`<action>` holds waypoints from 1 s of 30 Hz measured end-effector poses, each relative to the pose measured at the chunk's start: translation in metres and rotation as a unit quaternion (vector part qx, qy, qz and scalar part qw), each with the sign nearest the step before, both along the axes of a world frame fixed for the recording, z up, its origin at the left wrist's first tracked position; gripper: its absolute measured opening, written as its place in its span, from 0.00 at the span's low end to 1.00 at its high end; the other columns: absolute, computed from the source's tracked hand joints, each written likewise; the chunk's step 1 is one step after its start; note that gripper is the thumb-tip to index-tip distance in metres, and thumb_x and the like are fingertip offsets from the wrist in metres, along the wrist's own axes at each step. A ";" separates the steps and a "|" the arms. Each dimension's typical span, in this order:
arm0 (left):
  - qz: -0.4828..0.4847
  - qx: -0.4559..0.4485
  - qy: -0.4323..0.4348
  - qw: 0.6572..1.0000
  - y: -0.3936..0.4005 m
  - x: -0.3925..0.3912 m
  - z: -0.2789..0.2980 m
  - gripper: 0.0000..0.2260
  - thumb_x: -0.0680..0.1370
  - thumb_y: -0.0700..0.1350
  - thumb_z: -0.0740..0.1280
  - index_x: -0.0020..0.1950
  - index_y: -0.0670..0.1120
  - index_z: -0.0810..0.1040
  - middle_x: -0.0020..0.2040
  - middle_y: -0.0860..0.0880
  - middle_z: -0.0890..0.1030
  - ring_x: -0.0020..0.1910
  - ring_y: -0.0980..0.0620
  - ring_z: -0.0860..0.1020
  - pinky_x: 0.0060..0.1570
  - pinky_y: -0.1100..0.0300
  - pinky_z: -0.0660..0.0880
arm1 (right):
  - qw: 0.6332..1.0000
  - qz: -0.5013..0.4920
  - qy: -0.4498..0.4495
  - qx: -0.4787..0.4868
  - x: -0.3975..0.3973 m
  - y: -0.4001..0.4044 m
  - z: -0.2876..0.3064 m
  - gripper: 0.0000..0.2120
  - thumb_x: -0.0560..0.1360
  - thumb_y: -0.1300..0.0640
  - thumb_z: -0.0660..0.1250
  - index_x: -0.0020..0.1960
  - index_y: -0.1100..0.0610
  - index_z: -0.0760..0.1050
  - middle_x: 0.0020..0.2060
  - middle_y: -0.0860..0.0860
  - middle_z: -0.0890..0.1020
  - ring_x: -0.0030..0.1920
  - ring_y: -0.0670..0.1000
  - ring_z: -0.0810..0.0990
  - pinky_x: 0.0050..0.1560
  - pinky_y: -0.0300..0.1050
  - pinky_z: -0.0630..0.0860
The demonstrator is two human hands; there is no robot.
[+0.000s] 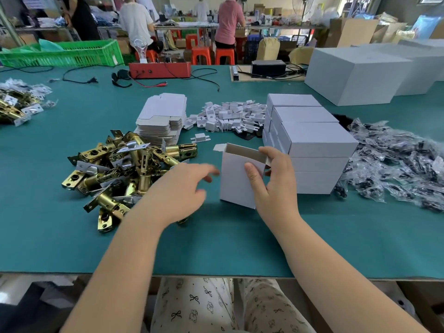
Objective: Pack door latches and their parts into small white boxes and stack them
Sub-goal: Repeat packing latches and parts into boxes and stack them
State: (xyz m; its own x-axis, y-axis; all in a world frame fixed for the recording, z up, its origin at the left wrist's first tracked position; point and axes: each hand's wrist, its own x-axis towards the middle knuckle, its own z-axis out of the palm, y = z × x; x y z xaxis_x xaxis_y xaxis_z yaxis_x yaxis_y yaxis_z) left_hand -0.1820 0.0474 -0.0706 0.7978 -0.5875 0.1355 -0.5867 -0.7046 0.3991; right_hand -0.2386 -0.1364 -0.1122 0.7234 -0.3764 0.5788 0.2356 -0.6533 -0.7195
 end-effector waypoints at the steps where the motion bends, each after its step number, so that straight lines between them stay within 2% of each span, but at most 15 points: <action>1: -0.014 0.077 0.003 0.997 0.011 0.002 0.003 0.26 0.74 0.34 0.60 0.67 0.58 0.73 0.58 0.59 0.75 0.58 0.53 0.71 0.57 0.59 0.69 | 1.000 0.000 0.002 0.002 0.000 0.000 0.000 0.21 0.76 0.47 0.61 0.65 0.58 0.69 0.52 0.45 0.70 0.54 0.49 0.71 0.54 0.30 0.63; 3: 0.000 0.252 -0.016 0.968 0.027 0.006 0.007 0.29 0.74 0.32 0.59 0.66 0.62 0.72 0.64 0.58 0.72 0.55 0.52 0.66 0.57 0.56 0.69 | 1.000 -0.001 0.003 0.004 0.001 0.001 -0.001 0.21 0.76 0.46 0.61 0.65 0.57 0.69 0.51 0.45 0.70 0.53 0.49 0.71 0.54 0.30 0.63; 5: 0.018 0.335 -0.031 0.941 0.033 0.008 0.003 0.30 0.75 0.32 0.57 0.66 0.63 0.70 0.66 0.58 0.71 0.51 0.52 0.63 0.53 0.57 0.69 | 1.000 -0.003 0.000 0.007 0.001 0.001 -0.001 0.22 0.76 0.46 0.61 0.65 0.57 0.69 0.51 0.44 0.69 0.53 0.48 0.70 0.53 0.25 0.62; 7: 0.014 0.342 -0.058 0.938 0.031 0.008 0.000 0.26 0.76 0.34 0.58 0.64 0.62 0.72 0.63 0.58 0.73 0.50 0.52 0.63 0.50 0.58 0.69 | 1.000 -0.004 -0.004 0.010 0.002 0.002 -0.001 0.22 0.76 0.46 0.61 0.65 0.57 0.69 0.52 0.44 0.69 0.53 0.47 0.70 0.54 0.27 0.62; 10: -0.022 0.315 -0.094 0.944 0.028 0.014 0.002 0.17 0.77 0.42 0.64 0.60 0.63 0.76 0.55 0.58 0.77 0.50 0.53 0.67 0.49 0.58 0.69 | 1.000 -0.007 -0.002 0.009 0.002 0.002 -0.001 0.22 0.76 0.45 0.62 0.65 0.56 0.70 0.52 0.44 0.70 0.54 0.49 0.71 0.56 0.36 0.66; 12: -0.030 0.217 -0.054 0.974 0.029 0.019 0.006 0.13 0.76 0.48 0.69 0.57 0.63 0.77 0.52 0.58 0.78 0.51 0.54 0.73 0.51 0.58 0.72 | 1.000 -0.011 -0.005 0.010 0.001 0.002 -0.001 0.22 0.76 0.46 0.63 0.65 0.56 0.70 0.52 0.44 0.70 0.55 0.49 0.71 0.56 0.38 0.66; 14: -0.020 0.047 0.014 0.999 0.026 0.019 0.012 0.09 0.75 0.49 0.72 0.52 0.59 0.77 0.48 0.60 0.79 0.47 0.61 0.77 0.45 0.65 0.71 | 1.000 -0.018 -0.010 0.006 0.000 0.003 -0.001 0.22 0.76 0.45 0.65 0.64 0.56 0.70 0.52 0.43 0.70 0.55 0.48 0.71 0.56 0.39 0.66; 15: -0.009 -0.040 0.042 0.998 0.022 0.018 0.016 0.08 0.75 0.49 0.72 0.50 0.55 0.77 0.46 0.59 0.80 0.44 0.64 0.77 0.42 0.67 0.70 | 1.000 -0.021 -0.010 0.004 0.000 0.004 -0.001 0.23 0.76 0.44 0.65 0.65 0.56 0.70 0.52 0.43 0.69 0.55 0.47 0.70 0.56 0.38 0.66; 18: 0.014 -0.275 0.123 0.953 0.005 0.008 0.028 0.07 0.73 0.44 0.75 0.48 0.49 0.79 0.41 0.55 0.83 0.39 0.62 0.80 0.42 0.68 0.76 | 0.999 -0.035 -0.004 0.025 0.001 0.006 -0.001 0.29 0.72 0.39 0.64 0.66 0.55 0.68 0.54 0.43 0.69 0.54 0.41 0.67 0.56 0.36 0.66; 22: 0.015 -0.497 0.189 0.847 -0.022 -0.004 0.046 0.09 0.72 0.43 0.74 0.49 0.45 0.78 0.39 0.53 0.85 0.41 0.52 0.84 0.40 0.59 0.81 | 0.997 -0.056 -0.020 0.039 0.003 0.005 -0.001 0.29 0.70 0.44 0.71 0.65 0.56 0.68 0.54 0.43 0.68 0.52 0.40 0.66 0.54 0.34 0.65; 24: 0.021 -0.557 0.201 0.805 -0.036 -0.007 0.053 0.06 0.75 0.43 0.72 0.49 0.44 0.77 0.39 0.51 0.85 0.40 0.50 0.84 0.38 0.59 0.81 | 0.998 -0.058 -0.028 0.025 0.003 0.006 -0.001 0.28 0.71 0.47 0.73 0.64 0.58 0.69 0.53 0.45 0.69 0.52 0.39 0.65 0.53 0.33 0.63; 26: 0.036 -0.565 0.190 0.802 -0.051 -0.008 0.056 0.06 0.76 0.43 0.71 0.48 0.44 0.77 0.39 0.50 0.85 0.39 0.51 0.84 0.36 0.59 0.80 | 0.998 -0.057 -0.027 0.018 0.003 0.006 -0.001 0.27 0.71 0.49 0.73 0.64 0.59 0.69 0.52 0.46 0.69 0.52 0.39 0.64 0.52 0.31 0.62; 28: 0.058 -0.524 0.136 0.839 -0.065 -0.007 0.053 0.06 0.75 0.45 0.73 0.47 0.47 0.76 0.41 0.50 0.84 0.41 0.52 0.84 0.39 0.59 0.80 | 0.998 -0.051 -0.019 0.027 0.003 0.006 0.000 0.27 0.72 0.50 0.73 0.65 0.59 0.68 0.53 0.46 0.69 0.53 0.41 0.65 0.53 0.30 0.62; 29: 0.069 -0.484 0.091 0.867 -0.071 -0.007 0.051 0.07 0.75 0.46 0.73 0.47 0.49 0.76 0.41 0.52 0.83 0.41 0.56 0.83 0.41 0.61 0.79 | 0.998 -0.050 -0.016 0.029 0.003 0.006 0.001 0.27 0.72 0.50 0.73 0.65 0.59 0.68 0.53 0.46 0.69 0.54 0.43 0.66 0.54 0.30 0.62; 30: 0.078 -0.439 0.043 0.894 -0.074 -0.006 0.048 0.08 0.74 0.48 0.74 0.46 0.50 0.76 0.40 0.55 0.81 0.40 0.61 0.81 0.42 0.67 0.77 | 0.998 -0.049 -0.013 0.027 0.002 0.006 0.001 0.27 0.72 0.51 0.73 0.65 0.60 0.68 0.54 0.47 0.70 0.56 0.45 0.67 0.55 0.32 0.63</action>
